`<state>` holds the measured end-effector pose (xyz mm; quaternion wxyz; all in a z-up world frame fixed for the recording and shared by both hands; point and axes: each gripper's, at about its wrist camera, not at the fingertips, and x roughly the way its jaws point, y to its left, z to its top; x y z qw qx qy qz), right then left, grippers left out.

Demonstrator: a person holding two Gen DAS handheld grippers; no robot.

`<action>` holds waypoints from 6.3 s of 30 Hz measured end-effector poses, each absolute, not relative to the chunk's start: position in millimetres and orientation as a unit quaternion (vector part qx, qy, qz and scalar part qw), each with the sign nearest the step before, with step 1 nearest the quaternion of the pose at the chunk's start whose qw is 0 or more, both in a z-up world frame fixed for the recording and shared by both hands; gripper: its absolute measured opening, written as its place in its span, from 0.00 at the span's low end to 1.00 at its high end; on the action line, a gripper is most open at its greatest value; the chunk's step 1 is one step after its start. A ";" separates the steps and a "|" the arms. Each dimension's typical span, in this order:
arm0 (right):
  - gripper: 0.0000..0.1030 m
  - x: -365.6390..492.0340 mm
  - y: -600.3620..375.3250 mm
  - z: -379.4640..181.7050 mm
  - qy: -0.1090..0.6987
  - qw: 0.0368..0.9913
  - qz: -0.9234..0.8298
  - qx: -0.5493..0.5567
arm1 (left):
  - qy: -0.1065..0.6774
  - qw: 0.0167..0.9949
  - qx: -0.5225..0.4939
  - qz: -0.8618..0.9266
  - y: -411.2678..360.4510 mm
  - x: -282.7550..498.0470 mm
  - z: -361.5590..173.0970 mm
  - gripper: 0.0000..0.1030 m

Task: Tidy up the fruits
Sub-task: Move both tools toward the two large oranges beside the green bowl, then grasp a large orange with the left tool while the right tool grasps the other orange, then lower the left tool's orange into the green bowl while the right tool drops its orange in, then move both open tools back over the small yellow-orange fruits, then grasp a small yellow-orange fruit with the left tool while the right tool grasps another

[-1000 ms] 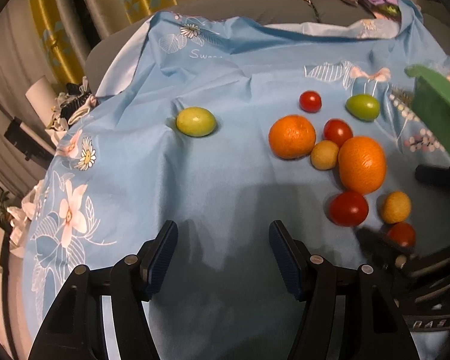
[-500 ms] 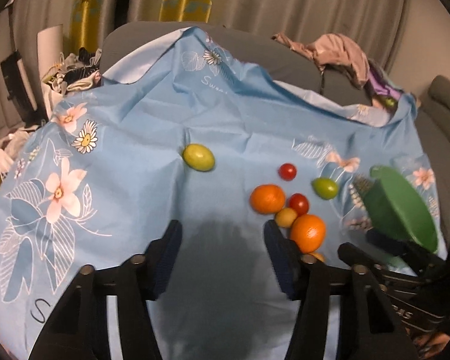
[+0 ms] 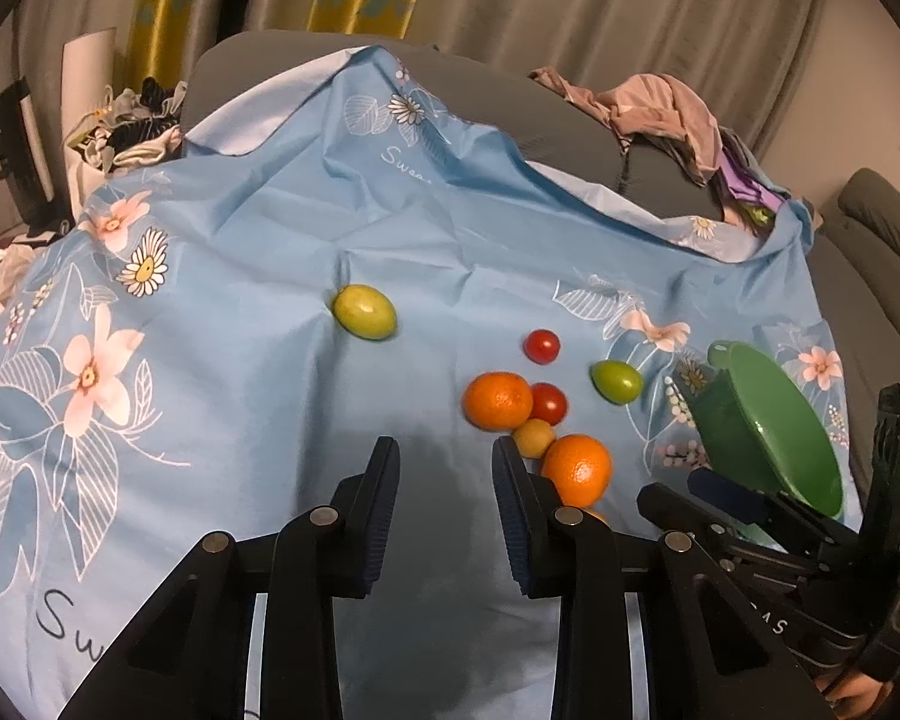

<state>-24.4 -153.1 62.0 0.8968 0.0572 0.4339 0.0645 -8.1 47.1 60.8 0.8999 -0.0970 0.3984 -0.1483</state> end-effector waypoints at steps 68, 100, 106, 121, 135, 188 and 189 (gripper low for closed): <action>0.45 -39.5 -276.0 115.6 0.350 0.909 -0.042 0.222 | 0.357 0.895 -0.051 -0.265 -81.3 -4.8 115.6 0.40; 0.64 -56.0 -337.8 107.6 0.343 0.892 -0.101 0.277 | 0.384 0.871 -0.030 -0.306 -134.0 -8.9 105.2 0.51; 0.64 -43.8 -308.1 113.4 0.347 0.901 -0.050 0.257 | 0.379 0.899 -0.069 -0.208 -51.7 0.2 115.2 0.51; 0.48 13.1 -187.7 78.9 0.443 0.870 0.108 0.187 | 0.482 0.846 -0.125 -0.189 12.5 5.6 44.5 0.50; 0.42 5.8 -169.7 43.1 0.511 0.829 0.140 0.179 | 0.490 0.844 -0.120 -0.183 7.2 51.7 42.9 0.42; 0.28 20.6 -159.8 39.6 0.490 0.865 0.046 0.096 | 0.452 0.859 -0.167 -0.172 13.2 28.5 56.8 0.26; 0.28 18.6 -161.8 43.5 0.485 0.867 0.047 0.101 | 0.446 0.863 -0.165 -0.173 11.5 25.9 60.4 0.26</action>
